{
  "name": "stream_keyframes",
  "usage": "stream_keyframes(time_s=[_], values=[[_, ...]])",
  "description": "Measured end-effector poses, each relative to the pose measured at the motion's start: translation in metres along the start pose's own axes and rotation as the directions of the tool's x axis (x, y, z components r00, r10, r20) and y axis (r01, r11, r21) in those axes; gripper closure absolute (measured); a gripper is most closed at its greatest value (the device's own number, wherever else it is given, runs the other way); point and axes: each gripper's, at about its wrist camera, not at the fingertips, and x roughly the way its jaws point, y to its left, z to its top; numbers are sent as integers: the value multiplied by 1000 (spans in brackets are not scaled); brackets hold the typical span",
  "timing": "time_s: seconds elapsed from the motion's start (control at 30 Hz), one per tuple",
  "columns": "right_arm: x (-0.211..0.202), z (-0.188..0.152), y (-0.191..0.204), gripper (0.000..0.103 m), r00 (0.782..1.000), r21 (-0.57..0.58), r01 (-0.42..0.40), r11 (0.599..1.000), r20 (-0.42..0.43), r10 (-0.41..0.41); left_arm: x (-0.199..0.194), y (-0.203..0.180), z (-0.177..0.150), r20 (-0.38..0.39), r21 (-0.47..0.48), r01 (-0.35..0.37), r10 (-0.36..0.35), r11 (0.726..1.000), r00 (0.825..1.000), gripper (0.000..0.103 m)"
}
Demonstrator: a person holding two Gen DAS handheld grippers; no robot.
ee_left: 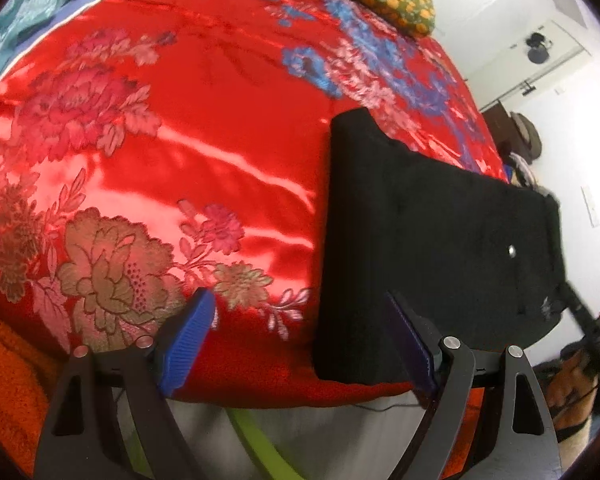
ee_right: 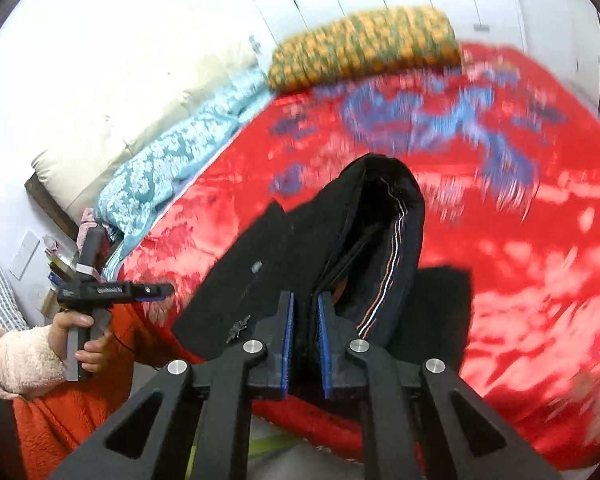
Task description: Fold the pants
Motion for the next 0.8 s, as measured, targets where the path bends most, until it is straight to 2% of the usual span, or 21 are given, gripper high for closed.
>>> stream_keyframes(time_s=[0.07,0.13,0.2,0.27,0.3,0.37,0.4,0.47,0.53,0.63,0.8], values=[[-9,3,-4,92,1000,-16,28,999,12,-28,-3,-9,-2,13,43,1,-1,999,1000,17],[-9,-6,-23,92,998,24,67,997,1,-67,-5,-22,-6,24,102,-3,0,995,1000,17],[12,-31,-55,93,992,117,119,986,-63,-112,-1,-36,-11,19,166,-11,8,986,1000,17],[41,-60,-80,93,975,171,183,968,-161,-155,6,-48,-16,5,215,-18,18,976,1000,17],[49,-74,-90,93,973,205,180,962,-182,-144,8,-54,-18,3,240,-23,23,971,1000,17],[47,-76,-99,91,982,270,154,950,-147,-117,14,-69,-22,4,295,-29,29,955,1000,17],[43,-71,-100,89,985,279,143,950,-134,-109,16,-75,-23,5,319,-26,26,947,1000,17],[37,-62,-100,75,984,258,151,954,-131,-120,24,-86,-23,13,359,-38,35,932,999,17],[24,-48,-97,75,984,236,168,957,-95,-149,29,-96,-24,21,388,-45,40,921,999,17],[11,-10,-86,75,990,202,142,969,-18,-141,39,-108,-27,25,423,-54,48,905,999,17],[40,40,-58,75,998,106,60,993,25,-63,58,-125,-36,59,510,-143,131,848,990,14]])
